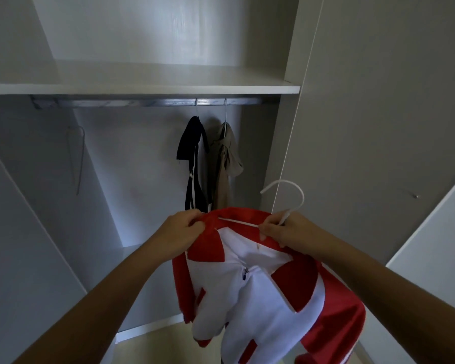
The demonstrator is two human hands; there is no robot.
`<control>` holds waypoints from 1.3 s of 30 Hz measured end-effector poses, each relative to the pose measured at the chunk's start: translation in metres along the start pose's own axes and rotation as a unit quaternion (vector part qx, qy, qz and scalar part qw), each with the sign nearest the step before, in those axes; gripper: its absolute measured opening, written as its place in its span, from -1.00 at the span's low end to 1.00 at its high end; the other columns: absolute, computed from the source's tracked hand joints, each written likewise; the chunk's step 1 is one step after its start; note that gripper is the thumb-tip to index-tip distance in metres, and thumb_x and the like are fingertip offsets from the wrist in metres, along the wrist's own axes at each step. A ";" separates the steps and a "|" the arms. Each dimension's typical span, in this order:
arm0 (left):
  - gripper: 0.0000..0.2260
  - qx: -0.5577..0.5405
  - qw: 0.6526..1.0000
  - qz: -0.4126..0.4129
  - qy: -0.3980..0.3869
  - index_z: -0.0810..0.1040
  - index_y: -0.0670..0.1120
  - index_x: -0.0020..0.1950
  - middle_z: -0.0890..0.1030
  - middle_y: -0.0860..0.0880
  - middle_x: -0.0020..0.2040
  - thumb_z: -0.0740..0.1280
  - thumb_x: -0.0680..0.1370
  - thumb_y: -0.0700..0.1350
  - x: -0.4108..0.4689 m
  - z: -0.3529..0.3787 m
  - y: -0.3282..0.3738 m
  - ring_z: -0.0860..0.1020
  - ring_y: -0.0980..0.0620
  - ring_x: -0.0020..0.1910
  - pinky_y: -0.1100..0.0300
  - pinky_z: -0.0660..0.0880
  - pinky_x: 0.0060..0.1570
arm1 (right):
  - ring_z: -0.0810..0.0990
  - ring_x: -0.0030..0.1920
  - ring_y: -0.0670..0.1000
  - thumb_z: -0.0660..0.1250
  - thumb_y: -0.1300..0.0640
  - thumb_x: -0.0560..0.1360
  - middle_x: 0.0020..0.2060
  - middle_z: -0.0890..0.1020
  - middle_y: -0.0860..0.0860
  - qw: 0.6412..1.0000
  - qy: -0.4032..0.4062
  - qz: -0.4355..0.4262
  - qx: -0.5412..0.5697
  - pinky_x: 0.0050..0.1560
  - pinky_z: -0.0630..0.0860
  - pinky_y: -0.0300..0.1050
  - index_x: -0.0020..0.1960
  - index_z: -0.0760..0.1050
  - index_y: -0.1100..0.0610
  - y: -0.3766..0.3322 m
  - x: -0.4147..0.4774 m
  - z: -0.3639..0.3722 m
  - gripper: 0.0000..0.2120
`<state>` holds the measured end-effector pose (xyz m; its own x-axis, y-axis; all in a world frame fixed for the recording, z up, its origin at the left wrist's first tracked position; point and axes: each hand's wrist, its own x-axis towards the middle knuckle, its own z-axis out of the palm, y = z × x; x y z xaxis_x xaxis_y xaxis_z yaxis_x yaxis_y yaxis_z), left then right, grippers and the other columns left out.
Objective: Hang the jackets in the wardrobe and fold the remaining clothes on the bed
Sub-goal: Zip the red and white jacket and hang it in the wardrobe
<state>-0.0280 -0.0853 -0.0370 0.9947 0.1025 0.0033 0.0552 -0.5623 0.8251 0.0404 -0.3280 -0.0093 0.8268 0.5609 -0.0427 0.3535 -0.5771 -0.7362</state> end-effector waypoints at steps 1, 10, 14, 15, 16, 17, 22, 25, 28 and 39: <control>-0.91 0.006 1.000 0.002 0.013 0.54 0.05 -0.02 0.62 0.04 -0.12 0.25 0.59 -0.04 0.000 0.001 0.000 0.59 0.12 -0.16 0.34 0.47 -0.26 | 0.32 -0.58 -0.16 0.28 0.09 0.56 -0.65 0.37 -0.10 1.000 -0.003 -0.002 0.001 -0.51 0.30 -0.35 -0.33 0.58 0.04 -0.002 0.001 0.002 -0.70; -0.80 -0.359 0.919 -0.156 0.035 0.61 -0.05 -0.06 0.70 -0.04 -0.24 0.29 0.57 0.05 0.006 -0.007 0.024 0.65 0.01 -0.24 0.20 0.53 -0.32 | 0.30 -0.57 -0.15 0.29 0.15 0.55 -0.61 0.41 -0.14 0.998 -0.046 -0.039 -0.014 -0.51 0.23 -0.37 -0.27 0.63 0.10 -0.016 0.009 0.010 -0.75; -0.78 -0.166 0.976 -0.118 0.080 0.54 -0.08 -0.06 0.61 -0.06 -0.24 0.23 0.61 0.04 0.016 -0.015 0.006 0.59 0.01 -0.25 0.18 0.52 -0.21 | 0.29 -0.59 -0.15 0.30 0.10 0.55 -0.63 0.38 -0.13 0.999 -0.030 -0.024 -0.008 -0.53 0.24 -0.36 -0.29 0.62 0.05 -0.017 0.017 0.015 -0.74; -0.76 -0.131 0.983 -0.102 0.084 0.54 -0.12 -0.12 0.57 -0.05 -0.38 0.24 0.61 0.02 0.019 -0.018 -0.001 0.55 0.05 -0.40 0.24 0.49 -0.34 | 0.30 -0.59 -0.16 0.30 0.09 0.55 -0.63 0.39 -0.14 0.999 -0.039 -0.012 -0.012 -0.53 0.25 -0.36 -0.27 0.63 0.06 -0.019 0.020 0.018 -0.75; -0.73 -0.085 0.989 -0.087 0.085 0.52 -0.15 -0.19 0.52 -0.03 -0.49 0.25 0.61 0.00 0.021 -0.022 -0.008 0.50 0.09 -0.53 0.29 0.43 -0.46 | 0.29 -0.60 -0.16 0.30 0.09 0.55 -0.63 0.38 -0.14 0.998 -0.056 0.005 -0.010 -0.53 0.26 -0.36 -0.25 0.63 0.07 -0.022 0.025 0.022 -0.76; -0.70 -0.042 0.993 -0.077 0.084 0.50 -0.16 -0.25 0.49 -0.02 -0.54 0.25 0.60 -0.02 0.024 -0.026 -0.014 0.46 0.10 -0.60 0.32 0.40 -0.52 | 0.29 -0.59 -0.16 0.30 0.09 0.55 -0.63 0.37 -0.14 0.997 -0.079 0.023 0.000 -0.52 0.27 -0.34 -0.23 0.62 0.09 -0.025 0.031 0.027 -0.78; -0.80 0.086 0.987 -0.073 0.112 0.48 -0.02 -0.24 0.52 0.05 -0.32 0.26 0.58 -0.06 0.050 -0.056 -0.056 0.50 0.11 -0.33 0.32 0.36 -0.38 | 0.39 -0.42 -0.12 0.33 0.16 0.54 -0.42 0.42 -0.08 0.982 -0.176 0.065 0.022 -0.38 0.38 -0.29 -0.02 0.57 0.21 -0.059 0.081 0.047 -0.88; -0.96 0.072 0.988 -0.062 0.122 0.50 0.05 0.00 0.54 0.08 -0.22 0.27 0.59 -0.08 0.074 -0.079 -0.084 0.50 0.17 -0.27 0.42 0.32 -0.39 | 0.44 -0.36 -0.09 0.25 0.21 0.58 -0.35 0.46 -0.01 0.975 -0.206 0.084 0.006 -0.32 0.46 -0.28 0.11 0.55 0.32 -0.078 0.122 0.060 -0.78; -0.88 0.107 0.990 -0.045 0.085 0.57 -0.04 -0.02 0.57 0.02 -0.15 0.25 0.59 -0.09 0.103 -0.099 -0.112 0.53 0.08 -0.18 0.42 0.33 -0.31 | 0.49 -0.36 -0.09 0.21 0.23 0.60 -0.31 0.52 0.02 0.973 -0.207 0.105 -0.005 -0.33 0.48 -0.31 0.10 0.54 0.36 -0.091 0.168 0.074 -0.77; -0.87 0.225 0.969 0.025 0.095 0.41 -0.11 0.00 0.54 -0.04 -0.23 0.26 0.58 -0.05 0.228 -0.188 -0.173 0.52 -0.02 -0.26 0.14 0.40 -0.31 | 0.55 -0.54 -0.18 0.13 0.21 0.64 -0.33 0.57 0.06 0.971 -0.135 0.148 0.133 -0.54 0.44 -0.37 0.01 0.52 0.38 -0.133 0.338 0.105 -0.73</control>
<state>0.1730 0.1896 -0.0729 0.9655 0.1918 0.1758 0.0829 -0.8673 0.4908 0.2267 0.0000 0.0034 0.7173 0.5493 -0.4286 -0.0377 -0.5837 -0.8111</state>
